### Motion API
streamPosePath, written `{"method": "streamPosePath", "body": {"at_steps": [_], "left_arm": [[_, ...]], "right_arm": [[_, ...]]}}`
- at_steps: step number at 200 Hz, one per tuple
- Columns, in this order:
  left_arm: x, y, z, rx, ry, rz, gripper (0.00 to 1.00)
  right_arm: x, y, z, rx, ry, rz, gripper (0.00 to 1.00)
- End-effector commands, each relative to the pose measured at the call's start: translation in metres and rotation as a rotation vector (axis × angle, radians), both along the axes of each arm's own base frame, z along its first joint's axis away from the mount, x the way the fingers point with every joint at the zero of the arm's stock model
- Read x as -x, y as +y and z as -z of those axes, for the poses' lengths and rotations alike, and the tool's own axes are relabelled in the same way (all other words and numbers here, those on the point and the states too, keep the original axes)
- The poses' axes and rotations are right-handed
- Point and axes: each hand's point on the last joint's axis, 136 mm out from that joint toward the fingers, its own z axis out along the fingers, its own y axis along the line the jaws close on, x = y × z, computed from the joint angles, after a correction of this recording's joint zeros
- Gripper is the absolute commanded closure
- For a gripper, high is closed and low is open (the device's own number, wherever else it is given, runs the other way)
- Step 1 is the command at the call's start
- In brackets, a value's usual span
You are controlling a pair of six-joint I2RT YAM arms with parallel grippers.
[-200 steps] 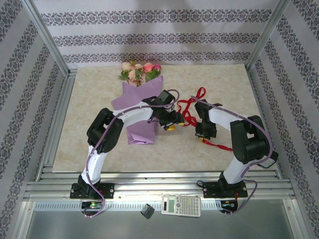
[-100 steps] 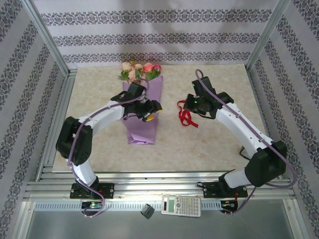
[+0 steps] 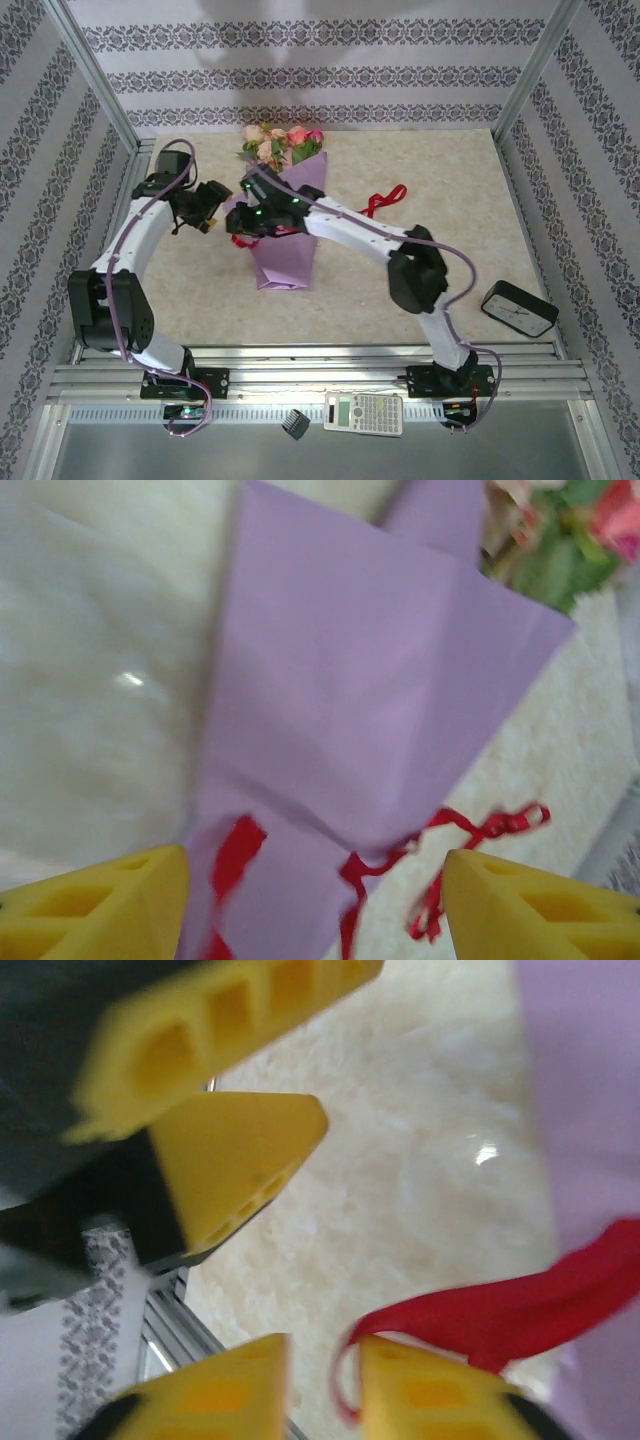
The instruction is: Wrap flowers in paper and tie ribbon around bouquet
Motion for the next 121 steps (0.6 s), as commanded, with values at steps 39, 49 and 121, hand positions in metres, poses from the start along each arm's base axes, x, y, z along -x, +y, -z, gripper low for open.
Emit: {"method": "streamPosePath", "body": {"at_steps": [39,49,121], "left_arm": [[0.036,-0.018,0.005,0.029,0.092,-0.005,0.29],[0.036,-0.041,0.01,0.066,0.106,0.018,0.29],[-0.001,-0.171,0.061,0.25,0.214,-0.147,0.31]], "right_arm": [[-0.007,-0.085,0.0,0.112,0.058,0.106,0.42],[-0.016,-0.123,0.009,0.156,0.07,0.193,0.42],[-0.037,-0.323,0.087,0.212,0.35,0.807,0.53]]}}
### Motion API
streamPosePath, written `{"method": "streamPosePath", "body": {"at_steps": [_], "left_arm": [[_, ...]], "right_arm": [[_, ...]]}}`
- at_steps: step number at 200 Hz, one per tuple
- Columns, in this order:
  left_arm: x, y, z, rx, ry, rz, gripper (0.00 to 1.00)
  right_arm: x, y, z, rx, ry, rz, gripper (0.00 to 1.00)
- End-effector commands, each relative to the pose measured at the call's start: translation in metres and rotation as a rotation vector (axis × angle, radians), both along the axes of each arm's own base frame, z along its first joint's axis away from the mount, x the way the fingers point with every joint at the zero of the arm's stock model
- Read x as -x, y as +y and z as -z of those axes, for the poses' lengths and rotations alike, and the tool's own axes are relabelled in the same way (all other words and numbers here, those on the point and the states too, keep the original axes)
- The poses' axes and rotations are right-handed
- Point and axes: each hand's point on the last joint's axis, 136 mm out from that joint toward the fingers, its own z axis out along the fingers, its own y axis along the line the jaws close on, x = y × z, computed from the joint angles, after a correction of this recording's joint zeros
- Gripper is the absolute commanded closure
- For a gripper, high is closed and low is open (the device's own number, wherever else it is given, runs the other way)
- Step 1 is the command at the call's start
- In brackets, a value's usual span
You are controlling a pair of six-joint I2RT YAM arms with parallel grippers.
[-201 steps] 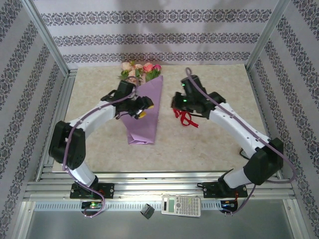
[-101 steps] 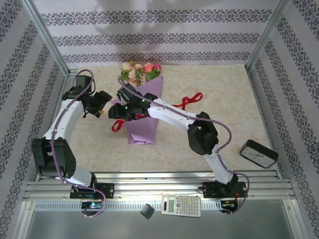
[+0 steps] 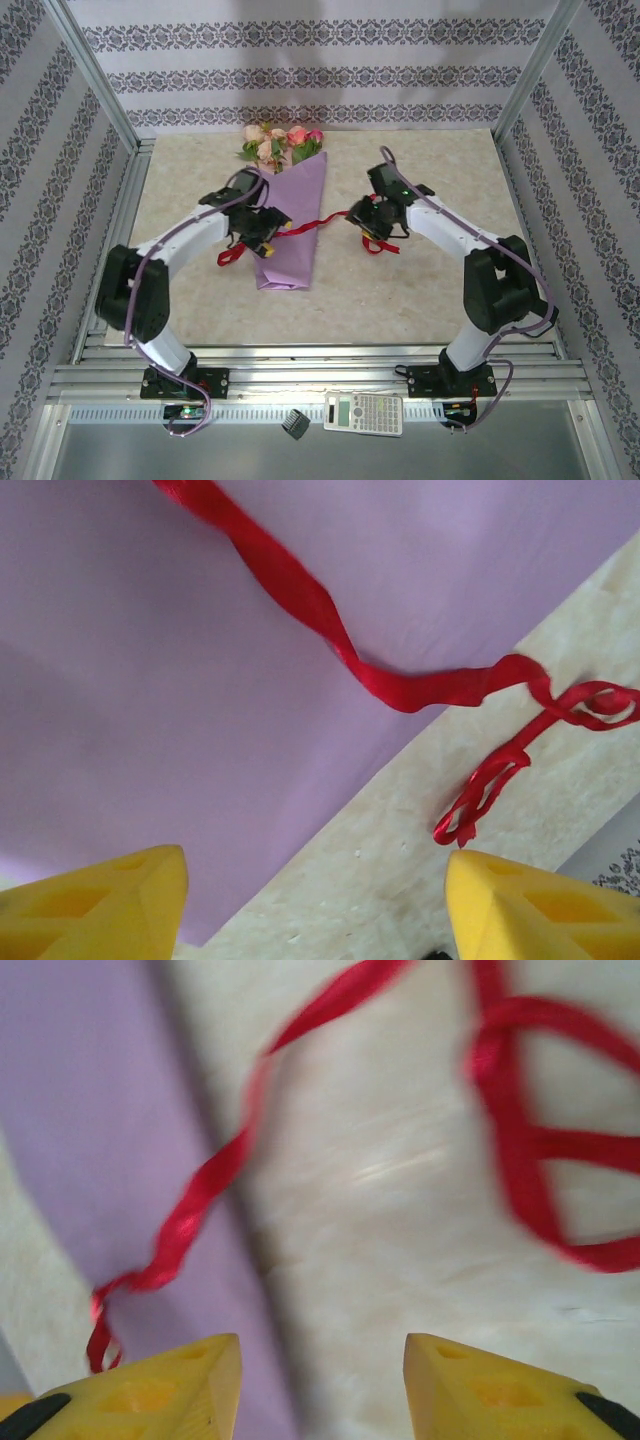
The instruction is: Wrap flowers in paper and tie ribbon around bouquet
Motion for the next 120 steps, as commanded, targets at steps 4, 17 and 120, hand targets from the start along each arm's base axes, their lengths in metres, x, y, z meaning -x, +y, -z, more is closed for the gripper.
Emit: {"method": "streamPosePath", "body": {"at_steps": [4,17,120], "left_arm": [[-0.035,-0.015,0.004,0.071,0.015,-0.255,0.31],[-0.04,-0.016,0.014,0.058,0.04,-0.306,0.31],[-0.073,-0.018,0.056,0.078,0.076,-0.436,0.58]], "right_arm": [[-0.003,-0.017,0.014,-0.016,0.032,0.135,0.53],[-0.01,-0.028,0.012,0.064,0.018,0.125,0.52],[-0.01,-0.029,0.083,0.303,0.179,-0.121,0.61]]}}
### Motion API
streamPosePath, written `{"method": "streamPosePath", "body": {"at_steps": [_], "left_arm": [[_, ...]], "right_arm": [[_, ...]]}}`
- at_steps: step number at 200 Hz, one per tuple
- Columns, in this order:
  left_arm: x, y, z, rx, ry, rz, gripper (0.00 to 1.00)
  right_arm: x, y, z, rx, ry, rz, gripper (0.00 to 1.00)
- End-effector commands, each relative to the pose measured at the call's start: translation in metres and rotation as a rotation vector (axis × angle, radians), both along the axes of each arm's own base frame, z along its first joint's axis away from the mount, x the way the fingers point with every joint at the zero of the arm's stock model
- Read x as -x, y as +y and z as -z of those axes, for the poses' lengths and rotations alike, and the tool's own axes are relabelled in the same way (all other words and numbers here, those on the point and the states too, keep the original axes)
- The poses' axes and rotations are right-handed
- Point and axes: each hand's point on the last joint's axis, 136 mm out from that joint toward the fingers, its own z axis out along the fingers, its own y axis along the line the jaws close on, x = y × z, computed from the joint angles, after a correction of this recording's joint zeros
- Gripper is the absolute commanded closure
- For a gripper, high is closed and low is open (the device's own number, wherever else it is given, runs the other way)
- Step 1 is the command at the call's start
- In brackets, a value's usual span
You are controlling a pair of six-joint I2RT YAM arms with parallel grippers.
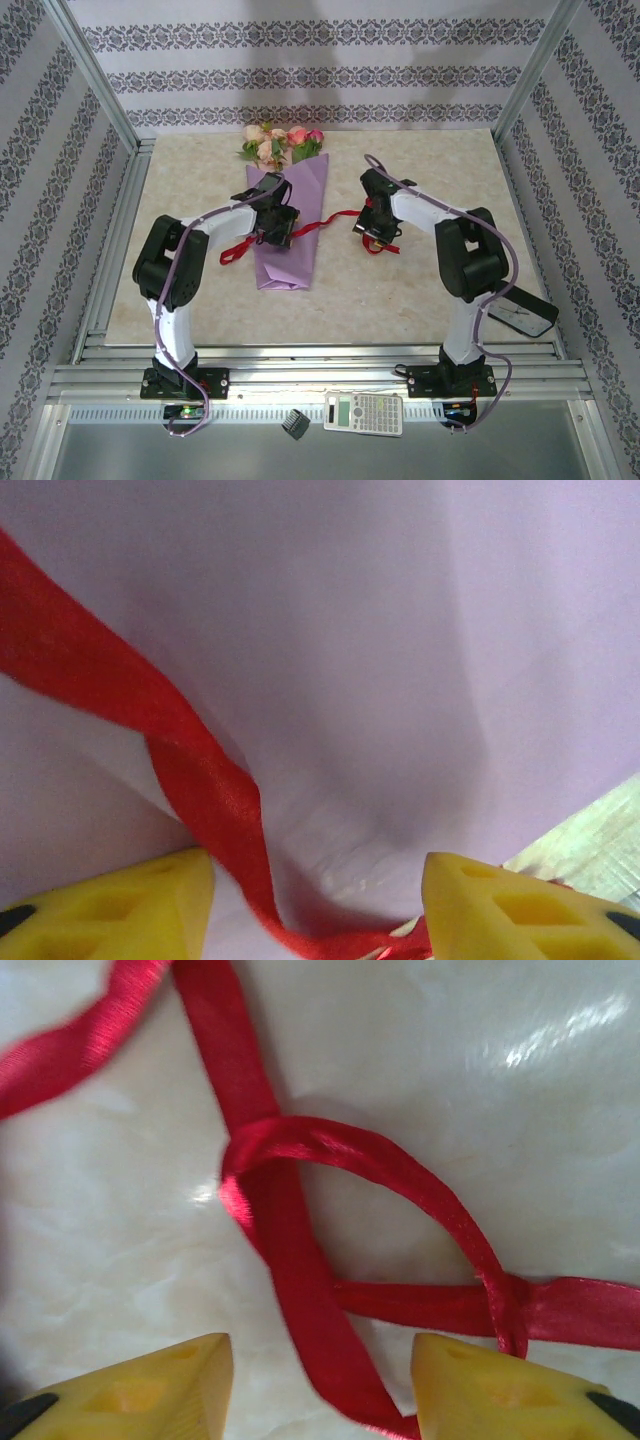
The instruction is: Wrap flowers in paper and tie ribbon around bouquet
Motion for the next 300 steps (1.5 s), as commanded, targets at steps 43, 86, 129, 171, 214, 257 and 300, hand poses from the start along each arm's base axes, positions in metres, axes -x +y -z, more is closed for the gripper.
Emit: {"method": "streamPosePath", "body": {"at_steps": [43,86,129,171,214,257,300], "left_arm": [[-0.014,0.008,-0.016,0.057,-0.053,-0.065,1.0],[0.005,0.03,-0.046,0.044,-0.107,-0.013,1.0],[0.053,0.069,-0.07,-0.017,-0.123,0.078,1.0],[0.133,0.108,-0.067,-0.098,-0.053,0.186,1.0],[0.194,0.148,-0.043,-0.187,0.039,0.174,1.0],[0.216,0.18,-0.041,-0.29,0.083,0.181,1.0],[0.242,0.194,-0.034,-0.333,0.151,0.217,1.0]], "right_arm": [[0.006,-0.026,0.002,0.116,0.012,0.01,1.0],[0.01,-0.087,-0.025,0.21,-0.046,0.109,1.0],[0.006,-0.139,-0.035,0.213,-0.047,0.21,1.0],[-0.016,-0.115,-0.076,0.177,-0.177,0.153,0.46],[-0.04,0.006,-0.098,-0.099,-0.347,-0.056,0.42],[-0.034,0.131,-0.059,-0.498,-0.249,-0.28,0.42],[-0.01,0.155,-0.021,-0.573,-0.158,-0.321,0.38]]}}
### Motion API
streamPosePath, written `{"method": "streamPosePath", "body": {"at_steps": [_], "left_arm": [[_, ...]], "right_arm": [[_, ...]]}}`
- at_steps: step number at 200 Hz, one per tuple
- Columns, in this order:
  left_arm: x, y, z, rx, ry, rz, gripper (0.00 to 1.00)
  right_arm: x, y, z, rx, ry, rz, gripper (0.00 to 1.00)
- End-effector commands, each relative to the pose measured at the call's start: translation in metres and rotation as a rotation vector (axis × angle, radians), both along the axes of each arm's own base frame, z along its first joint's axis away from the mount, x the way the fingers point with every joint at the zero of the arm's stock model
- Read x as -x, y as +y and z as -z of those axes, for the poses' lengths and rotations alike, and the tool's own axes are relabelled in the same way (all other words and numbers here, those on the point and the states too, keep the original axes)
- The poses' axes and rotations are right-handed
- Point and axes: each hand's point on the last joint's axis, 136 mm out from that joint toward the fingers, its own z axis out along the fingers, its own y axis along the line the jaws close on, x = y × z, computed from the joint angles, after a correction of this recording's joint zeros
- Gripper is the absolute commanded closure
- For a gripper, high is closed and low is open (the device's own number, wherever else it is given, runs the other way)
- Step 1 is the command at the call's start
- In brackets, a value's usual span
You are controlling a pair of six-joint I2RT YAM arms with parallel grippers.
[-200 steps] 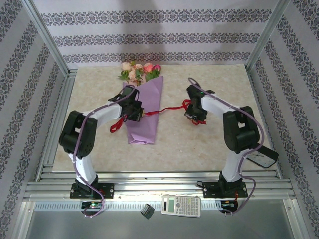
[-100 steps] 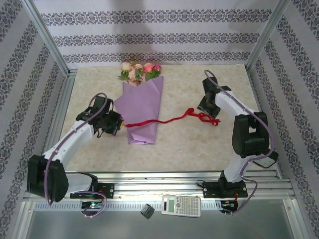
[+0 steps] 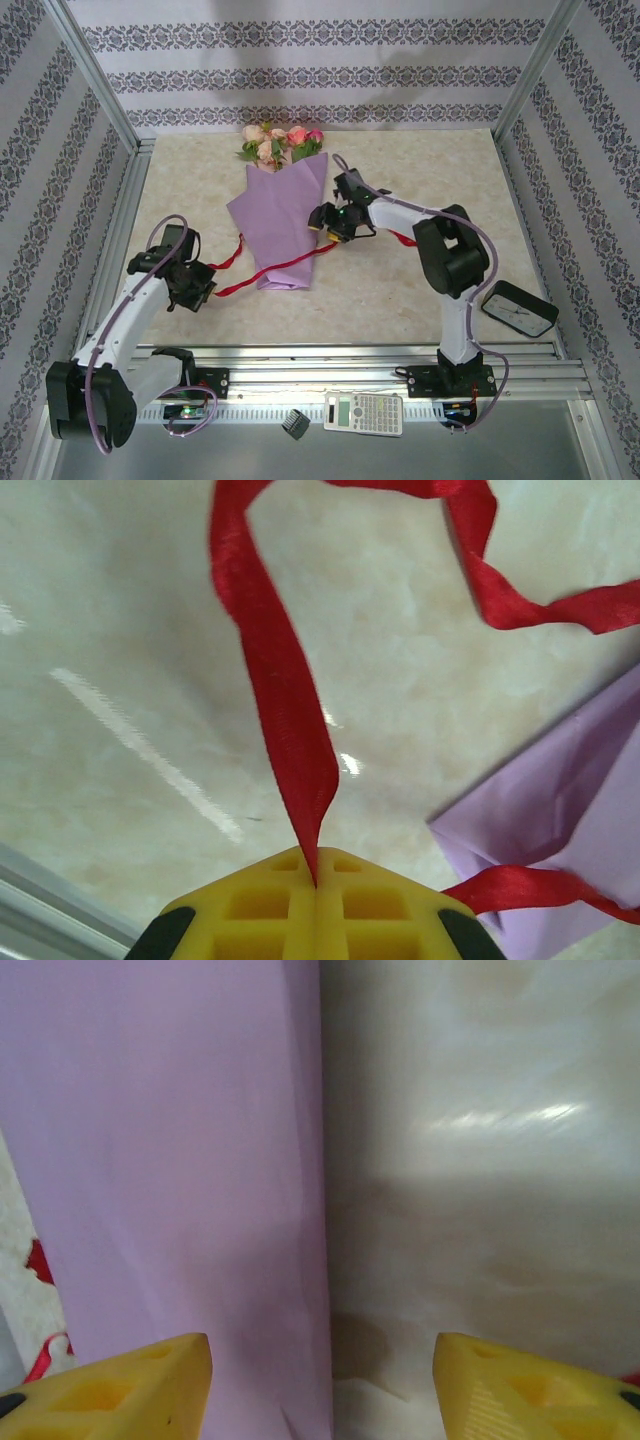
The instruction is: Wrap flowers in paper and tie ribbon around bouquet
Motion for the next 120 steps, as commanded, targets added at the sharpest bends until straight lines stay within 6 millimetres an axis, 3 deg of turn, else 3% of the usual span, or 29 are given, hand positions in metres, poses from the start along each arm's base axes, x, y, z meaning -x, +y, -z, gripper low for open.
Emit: {"method": "streamPosePath", "body": {"at_steps": [1,75,102,120], "left_arm": [[0.031,0.015,0.006,-0.077,0.087,0.049,1.0],[0.044,0.047,-0.004,-0.228,0.11,0.074,1.0],[0.049,0.063,-0.01,-0.308,0.127,0.055,1.0],[0.04,0.059,-0.003,-0.275,0.105,0.036,1.0]], "right_arm": [[0.008,0.02,-0.009,-0.131,0.004,-0.051,0.38],[0.077,0.036,0.006,-0.301,0.044,-0.117,0.34],[0.082,0.045,0.004,-0.338,0.033,-0.118,0.34],[0.083,0.052,0.006,-0.333,0.037,-0.133,0.34]]}}
